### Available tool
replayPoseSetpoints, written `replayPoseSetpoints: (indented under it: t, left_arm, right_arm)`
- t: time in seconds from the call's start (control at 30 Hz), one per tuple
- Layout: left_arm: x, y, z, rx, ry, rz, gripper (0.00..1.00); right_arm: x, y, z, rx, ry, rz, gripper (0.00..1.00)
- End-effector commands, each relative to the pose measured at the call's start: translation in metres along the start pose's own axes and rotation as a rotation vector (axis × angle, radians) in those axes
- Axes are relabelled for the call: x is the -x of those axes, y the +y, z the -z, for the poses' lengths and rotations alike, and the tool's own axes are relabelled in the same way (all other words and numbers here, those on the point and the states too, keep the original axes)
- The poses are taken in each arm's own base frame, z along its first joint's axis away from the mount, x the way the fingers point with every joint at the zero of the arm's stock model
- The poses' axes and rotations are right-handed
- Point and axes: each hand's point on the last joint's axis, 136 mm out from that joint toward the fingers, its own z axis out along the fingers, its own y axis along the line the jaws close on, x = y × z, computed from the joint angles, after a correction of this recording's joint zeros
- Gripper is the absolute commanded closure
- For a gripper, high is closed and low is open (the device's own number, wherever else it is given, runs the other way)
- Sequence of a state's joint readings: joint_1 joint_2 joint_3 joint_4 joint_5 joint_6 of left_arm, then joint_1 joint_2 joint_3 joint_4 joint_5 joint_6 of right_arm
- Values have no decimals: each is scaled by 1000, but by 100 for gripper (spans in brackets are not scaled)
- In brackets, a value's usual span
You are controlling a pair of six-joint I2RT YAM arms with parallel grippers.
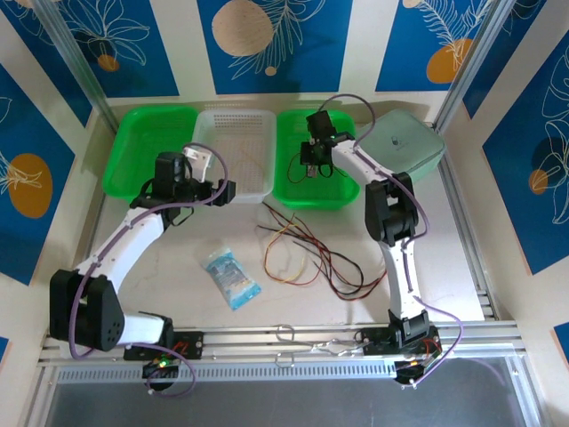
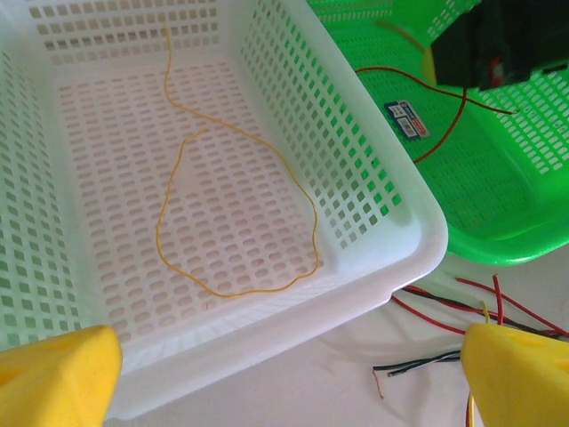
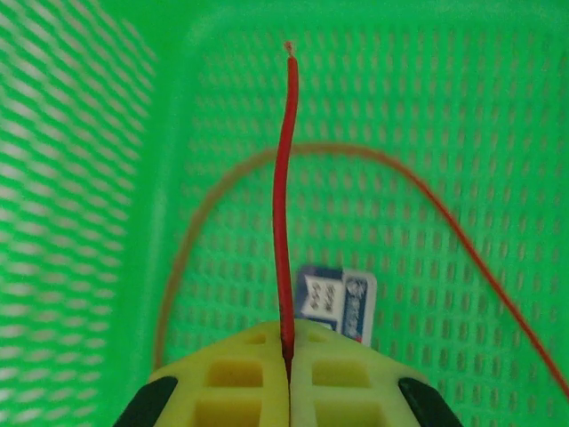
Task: Untangle the cables
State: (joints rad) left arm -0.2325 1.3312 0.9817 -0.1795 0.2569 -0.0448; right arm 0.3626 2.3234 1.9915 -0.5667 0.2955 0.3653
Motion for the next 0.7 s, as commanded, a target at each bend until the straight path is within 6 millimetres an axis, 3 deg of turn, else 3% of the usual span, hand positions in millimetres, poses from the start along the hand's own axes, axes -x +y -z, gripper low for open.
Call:
replayPoseSetpoints:
  t: [0.0, 0.17, 0.3, 0.37, 0.47, 0.67]
  left_arm:
    - [3, -8, 11, -9, -26, -3, 3]
    - [0, -10, 20, -10, -33, -2, 3]
    - [-12, -4, 22, 38, 21, 22, 5]
    - [-17, -4, 24, 48, 51, 19, 5]
    - [-19, -8, 30, 37, 67, 12, 5]
    - [-25, -21, 34, 3, 90, 45, 5]
  right_arm:
    - [-24, -8, -2, -15, 144, -57, 100]
    - [-40, -12, -14, -19, 204, -56, 100]
    - [-44, -9, -9, -6, 251, -57, 88]
    - [-37, -7, 3, -2, 242, -55, 79]
    - [-19, -5, 31, 12, 195, -60, 57]
    - [1, -9, 87, 12, 107, -67, 40]
